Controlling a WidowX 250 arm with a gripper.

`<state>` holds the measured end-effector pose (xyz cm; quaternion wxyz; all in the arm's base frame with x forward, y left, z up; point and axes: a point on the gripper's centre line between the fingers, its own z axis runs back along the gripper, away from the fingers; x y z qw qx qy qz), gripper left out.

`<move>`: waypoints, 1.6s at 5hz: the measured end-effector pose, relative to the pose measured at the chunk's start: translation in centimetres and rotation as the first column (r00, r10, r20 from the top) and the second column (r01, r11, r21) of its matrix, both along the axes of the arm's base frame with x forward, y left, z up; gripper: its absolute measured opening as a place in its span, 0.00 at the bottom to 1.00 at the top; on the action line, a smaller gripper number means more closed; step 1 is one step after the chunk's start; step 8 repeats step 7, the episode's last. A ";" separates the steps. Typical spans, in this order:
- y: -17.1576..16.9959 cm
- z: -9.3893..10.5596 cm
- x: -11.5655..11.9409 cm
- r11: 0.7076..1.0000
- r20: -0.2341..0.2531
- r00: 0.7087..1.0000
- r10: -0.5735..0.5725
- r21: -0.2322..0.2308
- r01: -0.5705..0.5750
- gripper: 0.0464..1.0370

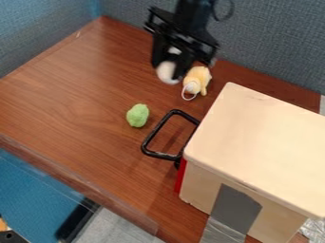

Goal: Move the white object to the front of the drawer

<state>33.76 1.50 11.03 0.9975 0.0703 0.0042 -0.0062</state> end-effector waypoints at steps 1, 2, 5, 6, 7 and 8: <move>3.4 -2.3 2.0 1.000 0.076 0.997 0.012 -0.016 -0.011 0.44; 5.9 -4.7 3.7 1.000 0.068 0.998 0.018 -0.014 -0.017 0.44; 9.8 -8.4 4.9 0.999 -0.032 0.999 0.024 -0.047 -0.026 0.81; 9.6 -8.4 4.6 0.998 -0.053 0.999 0.003 -0.058 -0.006 0.97; 9.4 -6.7 4.2 0.998 -0.046 0.999 0.005 -0.065 -0.008 0.97; 9.4 -6.7 4.2 0.998 -0.046 0.999 0.005 -0.065 -0.008 0.97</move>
